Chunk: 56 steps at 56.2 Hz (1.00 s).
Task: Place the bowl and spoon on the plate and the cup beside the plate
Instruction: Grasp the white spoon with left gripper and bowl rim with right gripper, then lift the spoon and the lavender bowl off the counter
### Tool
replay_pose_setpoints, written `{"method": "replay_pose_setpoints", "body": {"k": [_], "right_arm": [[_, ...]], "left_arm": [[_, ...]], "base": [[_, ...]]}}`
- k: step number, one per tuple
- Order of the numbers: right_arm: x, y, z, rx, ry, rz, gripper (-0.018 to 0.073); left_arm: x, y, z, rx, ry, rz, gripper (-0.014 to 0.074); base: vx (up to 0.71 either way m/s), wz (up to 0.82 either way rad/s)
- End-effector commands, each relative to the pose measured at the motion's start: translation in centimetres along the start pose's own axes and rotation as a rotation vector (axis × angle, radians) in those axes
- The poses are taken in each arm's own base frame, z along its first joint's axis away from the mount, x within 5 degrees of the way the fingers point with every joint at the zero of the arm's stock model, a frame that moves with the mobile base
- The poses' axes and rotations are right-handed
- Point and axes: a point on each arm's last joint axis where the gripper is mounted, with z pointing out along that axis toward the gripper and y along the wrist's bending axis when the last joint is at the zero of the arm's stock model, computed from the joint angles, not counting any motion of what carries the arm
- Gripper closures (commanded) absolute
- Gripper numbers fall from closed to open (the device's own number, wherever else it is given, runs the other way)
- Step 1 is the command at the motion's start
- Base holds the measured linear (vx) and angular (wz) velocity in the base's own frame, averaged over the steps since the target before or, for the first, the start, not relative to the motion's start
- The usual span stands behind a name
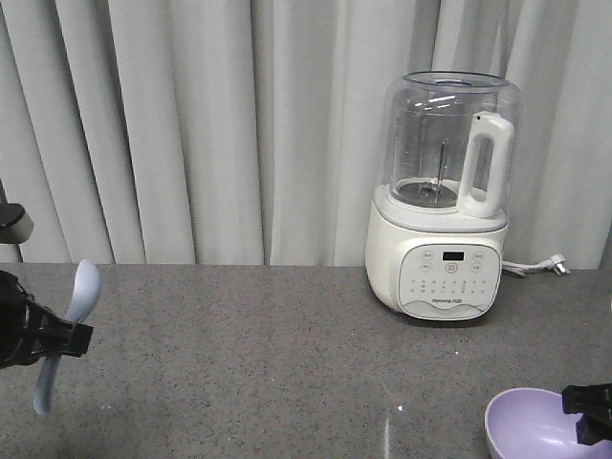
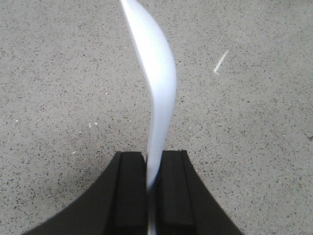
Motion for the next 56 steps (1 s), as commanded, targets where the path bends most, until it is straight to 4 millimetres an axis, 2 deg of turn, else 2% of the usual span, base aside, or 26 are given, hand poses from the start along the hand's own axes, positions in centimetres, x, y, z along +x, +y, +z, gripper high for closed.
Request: {"method": "replay_pose_setpoints", "body": {"k": [1,11,16,26,31,37,44,51,56], "right_arm": [[-1.4,0.0,-0.3,-0.007,-0.080,-0.006,0.0048],[-1.5,0.0,2.1,-0.002,-0.021,-0.003,0.0114],[-1.4,0.0,2.7,0.001,-0.005,-0.004,0.0221],[-1.5,-0.1,2.7,0.008,-0.011,-0.025,0.0571],[-1.6,0.1,1.9,0.001,-0.041,-0.046,0.0573],[-1.7,0.1,-0.5,-0.011,-0.128,-0.088,0.0572],[-1.6,0.6,-4.7,-0.067,-0.286,-0.126,0.0571],[-0.9,1.4,-10.0,-0.159,-0.503,-0.181,0.0571],[0.5,1.8,-14.0,-0.214,-0.677,-0.253,0.0571]], "left_arm": [[-1.1,-0.6,-1.7,0.012,-0.104,-0.001,0.0603],[-1.1,-0.5,-1.7,0.011,-0.110,0.000,0.0603],[-1.2,-0.5,-1.7,0.010,-0.112,0.000,0.0603],[-1.2,-0.5,-1.7,0.010,-0.112,0.000,0.0603],[-1.2,-0.5,-1.7,0.010,-0.112,0.000,0.0603],[-1.3,-0.6,-2.0,0.007,-0.136,0.002,0.0601],[-1.7,-0.9,-3.8,-0.004,-0.241,0.011,0.0600],[-1.7,-1.3,-6.3,-0.013,-0.333,0.032,0.0600],[-1.2,-1.7,-8.0,-0.022,-0.373,0.082,0.0600]], "base": [[0.00,0.00],[0.00,0.00],[0.00,0.00],[0.00,0.00],[0.00,0.00],[0.00,0.00],[0.00,0.00],[0.00,0.00],[0.00,0.00]]}}
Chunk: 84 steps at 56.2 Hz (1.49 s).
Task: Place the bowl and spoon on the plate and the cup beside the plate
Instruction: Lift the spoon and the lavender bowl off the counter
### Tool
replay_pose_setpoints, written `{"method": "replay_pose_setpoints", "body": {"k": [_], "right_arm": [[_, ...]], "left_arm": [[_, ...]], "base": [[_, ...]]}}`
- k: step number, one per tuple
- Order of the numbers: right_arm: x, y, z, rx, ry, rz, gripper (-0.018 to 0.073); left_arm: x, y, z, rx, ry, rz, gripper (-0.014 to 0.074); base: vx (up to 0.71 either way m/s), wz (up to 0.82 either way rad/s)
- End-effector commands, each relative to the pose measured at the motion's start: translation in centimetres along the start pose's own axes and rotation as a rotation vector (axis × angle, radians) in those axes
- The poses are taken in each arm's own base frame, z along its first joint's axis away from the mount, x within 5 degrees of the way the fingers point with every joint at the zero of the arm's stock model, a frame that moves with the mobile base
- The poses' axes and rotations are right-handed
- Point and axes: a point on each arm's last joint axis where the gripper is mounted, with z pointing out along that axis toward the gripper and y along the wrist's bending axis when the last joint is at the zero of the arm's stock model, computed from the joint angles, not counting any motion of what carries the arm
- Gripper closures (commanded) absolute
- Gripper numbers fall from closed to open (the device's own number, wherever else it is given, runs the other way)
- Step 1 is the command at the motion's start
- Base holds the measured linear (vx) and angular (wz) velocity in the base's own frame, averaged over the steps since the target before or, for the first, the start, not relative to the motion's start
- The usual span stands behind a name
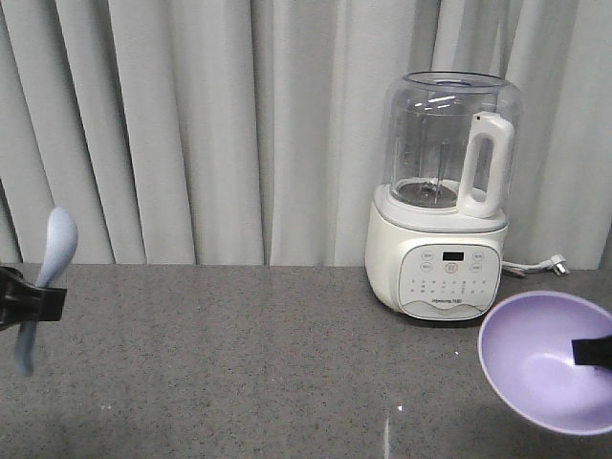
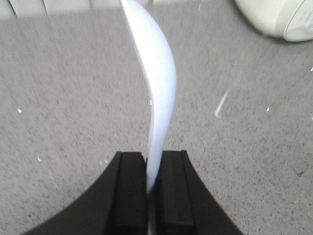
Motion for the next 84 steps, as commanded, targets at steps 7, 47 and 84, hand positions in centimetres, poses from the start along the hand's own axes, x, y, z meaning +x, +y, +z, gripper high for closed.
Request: {"method": "replay_pose_setpoints", "body": {"k": [7,47,84], "right_arm": [[-0.7,2.3,-8.9,-0.066,-0.460,-0.146,0.0571],[7.9,3.7,-13.3,-0.127,-0.705,-0.141,0.0568],[7.9,3.7,-13.3,-0.125,-0.707,-0.140,0.0568]], "left_arm": [[0.0,-0.9,-5.0,-0.016,-0.233,0.047,0.0600],[11.0,-2.1,-12.8,-0.048,-0.527,0.065,0.0600],[11.0,-2.1,-12.8,-0.048,-0.527,0.065,0.0600]], "base": [[0.00,0.00],[0.00,0.00],[-0.01,-0.04]]}}
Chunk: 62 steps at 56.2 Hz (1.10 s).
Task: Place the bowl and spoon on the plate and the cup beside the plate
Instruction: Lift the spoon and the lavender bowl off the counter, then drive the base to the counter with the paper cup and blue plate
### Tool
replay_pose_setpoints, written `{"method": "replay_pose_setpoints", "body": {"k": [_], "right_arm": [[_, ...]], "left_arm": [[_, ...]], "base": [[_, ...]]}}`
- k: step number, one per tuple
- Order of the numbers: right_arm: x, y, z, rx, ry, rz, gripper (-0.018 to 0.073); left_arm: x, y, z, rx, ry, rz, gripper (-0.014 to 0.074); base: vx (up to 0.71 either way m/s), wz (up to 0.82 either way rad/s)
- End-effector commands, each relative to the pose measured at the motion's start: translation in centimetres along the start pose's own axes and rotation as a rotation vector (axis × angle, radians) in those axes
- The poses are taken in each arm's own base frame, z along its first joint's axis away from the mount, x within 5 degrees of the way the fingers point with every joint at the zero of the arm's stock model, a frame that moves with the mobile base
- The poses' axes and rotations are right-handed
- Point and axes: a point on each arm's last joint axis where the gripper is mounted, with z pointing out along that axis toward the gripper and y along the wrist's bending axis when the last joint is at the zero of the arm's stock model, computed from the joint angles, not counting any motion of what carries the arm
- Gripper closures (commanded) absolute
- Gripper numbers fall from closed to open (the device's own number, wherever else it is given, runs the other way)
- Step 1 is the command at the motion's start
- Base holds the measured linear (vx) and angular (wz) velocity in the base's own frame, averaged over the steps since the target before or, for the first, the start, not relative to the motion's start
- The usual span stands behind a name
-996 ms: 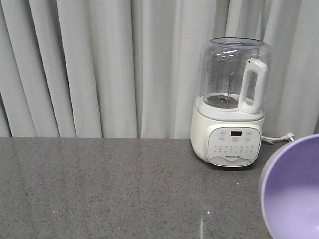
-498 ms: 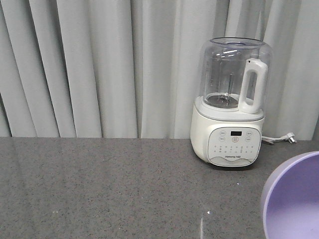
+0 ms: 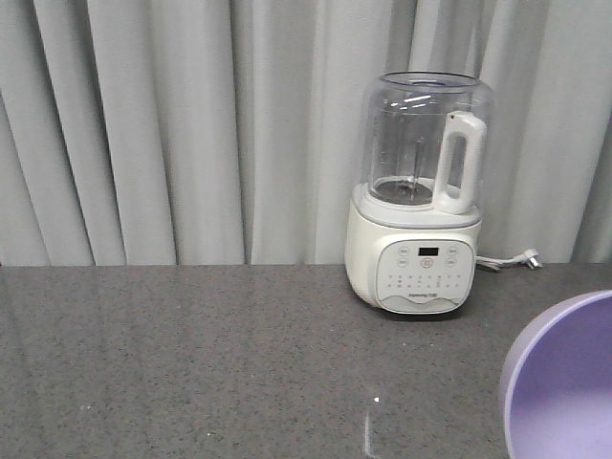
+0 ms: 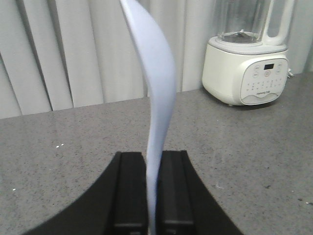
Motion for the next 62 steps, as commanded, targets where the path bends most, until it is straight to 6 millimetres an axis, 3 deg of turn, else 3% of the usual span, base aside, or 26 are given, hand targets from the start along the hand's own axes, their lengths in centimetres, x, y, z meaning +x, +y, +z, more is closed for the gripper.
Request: {"method": "replay_pose_setpoints", "body": {"k": [1,62], "right_arm": [[-1.36,-0.41,-0.20,0.049,-0.074,0.011,0.0568],[-1.36,-0.41,-0.20,0.049,-0.074,0.011,0.0568]], "left_arm": [[-1.34,0.06,-0.13,-0.007,-0.089,-0.016,0.0600],[-1.34,0.06,-0.13,-0.007,-0.089,-0.016,0.0600]], "base": [[-0.07,-0.26],[-0.13,-0.53]]}}
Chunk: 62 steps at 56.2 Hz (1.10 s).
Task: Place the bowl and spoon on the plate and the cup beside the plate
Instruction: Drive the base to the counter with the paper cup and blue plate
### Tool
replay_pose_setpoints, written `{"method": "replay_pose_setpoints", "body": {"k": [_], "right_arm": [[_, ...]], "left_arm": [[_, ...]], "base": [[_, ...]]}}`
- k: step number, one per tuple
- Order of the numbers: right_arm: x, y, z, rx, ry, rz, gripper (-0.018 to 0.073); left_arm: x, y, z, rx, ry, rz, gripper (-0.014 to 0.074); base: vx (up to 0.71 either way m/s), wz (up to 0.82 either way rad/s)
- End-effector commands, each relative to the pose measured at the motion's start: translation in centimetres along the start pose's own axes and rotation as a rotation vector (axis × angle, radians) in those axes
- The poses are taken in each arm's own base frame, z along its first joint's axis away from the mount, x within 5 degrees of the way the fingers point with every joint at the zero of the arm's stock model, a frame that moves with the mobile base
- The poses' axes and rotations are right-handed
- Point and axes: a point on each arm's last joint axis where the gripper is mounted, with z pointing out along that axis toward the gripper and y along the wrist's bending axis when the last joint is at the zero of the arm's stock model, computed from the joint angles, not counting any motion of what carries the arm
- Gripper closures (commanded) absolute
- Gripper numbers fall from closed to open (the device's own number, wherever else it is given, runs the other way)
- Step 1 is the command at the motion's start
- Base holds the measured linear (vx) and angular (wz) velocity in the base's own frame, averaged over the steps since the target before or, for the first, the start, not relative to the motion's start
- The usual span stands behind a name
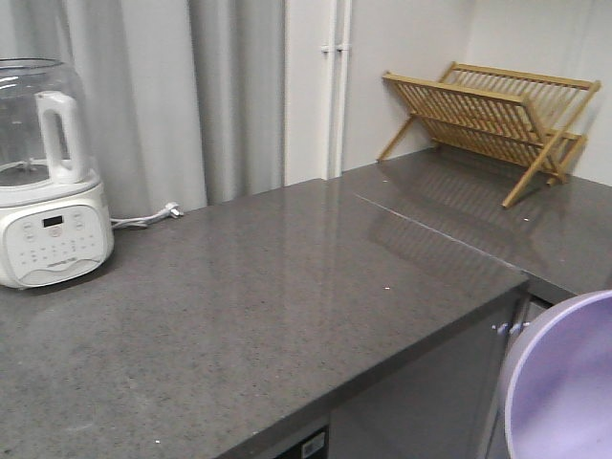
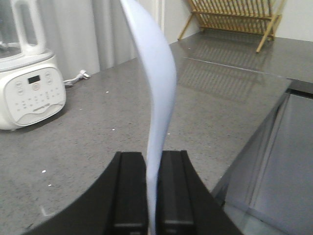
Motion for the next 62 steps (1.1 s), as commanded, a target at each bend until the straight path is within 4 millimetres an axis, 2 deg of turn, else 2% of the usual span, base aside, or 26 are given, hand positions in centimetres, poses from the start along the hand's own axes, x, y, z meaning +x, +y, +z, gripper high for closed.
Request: {"method": "replay_pose_setpoints", "body": {"k": [1,30,62], "right_arm": [[-1.35,-0.41,-0.19,0.048,-0.073,0.011,0.0568],[-1.33,-0.38,-0.19,0.045,-0.071,0.011,0.0568],[-1.33,-0.38,-0.19,0.045,-0.071,0.011,0.0568]], "left_arm": [[-1.35,0.06,-0.14,-0.007,-0.090,-0.016,0.0600],[-1.35,0.06,-0.14,-0.007,-0.090,-0.016,0.0600],[-1.35,0.06,-0.14,-0.007,-0.090,-0.016,0.0600]], "base": [[-0.11,-0.48],[-0.04,-0.38],[0.16,-0.46]]}}
